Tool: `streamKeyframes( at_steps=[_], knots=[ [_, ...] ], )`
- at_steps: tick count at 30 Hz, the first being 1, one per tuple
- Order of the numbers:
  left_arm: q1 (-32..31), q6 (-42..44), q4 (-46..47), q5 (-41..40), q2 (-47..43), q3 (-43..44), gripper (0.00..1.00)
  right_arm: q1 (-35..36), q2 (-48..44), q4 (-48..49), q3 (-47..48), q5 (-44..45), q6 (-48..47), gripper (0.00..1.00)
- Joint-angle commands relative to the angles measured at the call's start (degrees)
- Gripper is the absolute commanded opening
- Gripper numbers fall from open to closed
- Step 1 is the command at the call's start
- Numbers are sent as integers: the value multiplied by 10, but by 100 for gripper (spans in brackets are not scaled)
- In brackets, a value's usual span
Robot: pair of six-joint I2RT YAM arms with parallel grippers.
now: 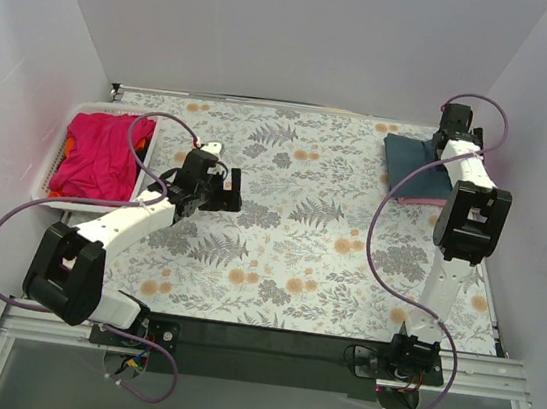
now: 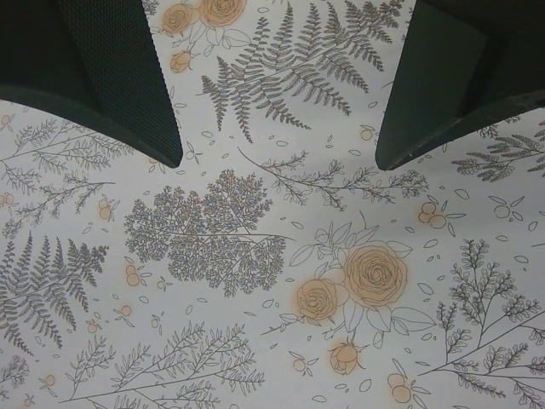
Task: Fold and stack the t-shirts
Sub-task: Neatly place the folded tshirt to the corner
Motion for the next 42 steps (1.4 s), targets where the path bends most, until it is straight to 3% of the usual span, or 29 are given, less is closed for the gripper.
streamKeyframes(
  at_steps=[1,4,7,8,10,12,15,22,26,32,40,42],
  knots=[
    [-1,9,9,-11,-3,-1,90,-10,11,47,22,124,24,71],
    [-2,9,9,-13,-2,0,90,-9,2,48,39,167,46,83],
    [-2,10,7,-13,-2,1,90,-7,-27,46,38,156,65,88],
    [-2,11,7,-12,-3,0,90,-6,-36,41,37,135,72,87],
    [-1,10,7,-10,-3,1,89,-4,-71,21,23,5,95,87],
    [-2,10,7,-8,-4,3,89,-2,-106,19,2,-126,108,84],
    [-2,12,7,-8,-8,1,89,1,-137,14,-42,-253,157,72],
    [-2,10,8,-16,-28,-1,89,7,-142,35,-159,-445,261,54],
    [-1,3,6,-40,-56,-4,89,22,-135,60,-225,-469,277,52],
    [-2,-36,-40,-30,-143,2,89,30,-161,49,-249,-494,272,52],
    [-1,-67,-139,-83,-280,72,89,27,-395,-7,-331,-429,261,57],
    [-2,-70,-151,-119,-305,92,89,24,-482,-23,-345,-397,284,64]
  ],
)
